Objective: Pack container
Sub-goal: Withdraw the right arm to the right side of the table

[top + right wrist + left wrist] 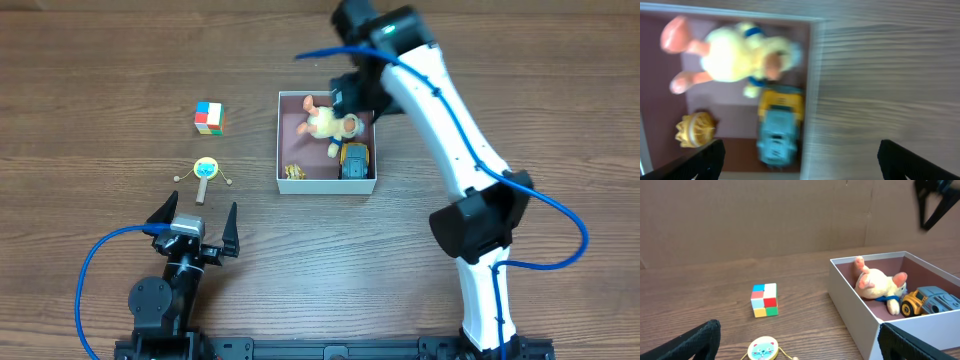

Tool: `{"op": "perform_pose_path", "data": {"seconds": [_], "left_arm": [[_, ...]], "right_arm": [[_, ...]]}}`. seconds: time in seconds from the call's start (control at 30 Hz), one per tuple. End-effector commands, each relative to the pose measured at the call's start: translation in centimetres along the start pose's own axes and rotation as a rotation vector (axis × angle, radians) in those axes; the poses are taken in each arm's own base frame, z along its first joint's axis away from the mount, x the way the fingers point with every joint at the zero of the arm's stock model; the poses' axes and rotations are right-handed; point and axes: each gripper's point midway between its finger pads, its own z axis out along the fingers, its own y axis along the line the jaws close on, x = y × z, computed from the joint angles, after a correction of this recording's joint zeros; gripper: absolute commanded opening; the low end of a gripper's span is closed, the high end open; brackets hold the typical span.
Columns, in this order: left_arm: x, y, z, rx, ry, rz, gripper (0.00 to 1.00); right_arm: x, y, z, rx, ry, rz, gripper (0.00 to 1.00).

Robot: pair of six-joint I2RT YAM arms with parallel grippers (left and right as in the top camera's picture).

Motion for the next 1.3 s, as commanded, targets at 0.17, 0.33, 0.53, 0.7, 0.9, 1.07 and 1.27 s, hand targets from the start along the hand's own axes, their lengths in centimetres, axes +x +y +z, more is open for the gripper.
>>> {"op": "perform_pose_path", "data": {"seconds": [0.17, 0.33, 0.53, 0.7, 0.9, 1.07, 1.27], "left_arm": [[0.1, 0.1, 0.0, -0.005, -0.001, 0.015, 1.00], [0.1, 0.1, 0.0, -0.005, -0.001, 0.015, 1.00], [0.1, 0.1, 0.0, -0.005, -0.001, 0.015, 1.00], [0.1, 0.1, 0.0, -0.005, -0.001, 0.015, 1.00], [0.1, 0.1, 0.0, -0.005, -0.001, 0.015, 1.00], [0.1, 0.1, 0.0, -0.005, -0.001, 0.015, 1.00], [0.1, 0.1, 0.0, -0.005, -0.001, 0.015, 1.00]], "right_arm": [[-2.2, -9.7, -10.2, -0.086, -0.242, 0.207, 1.00], [1.9, -15.0, -14.0, -0.088, -0.279, 0.297, 1.00], [9.7, -20.2, -13.3, -0.027, -0.202, 0.438, 1.00], [11.2, -21.0, -10.6, -0.068, -0.227, 0.477, 1.00], [11.0, -20.6, -5.5, -0.081, -0.238, 0.476, 1.00], [10.3, -20.6, -2.3, -0.083, -0.254, 0.476, 1.00], [8.9, -22.1, -1.8, 0.001, -0.329, 0.402, 1.00]]}}
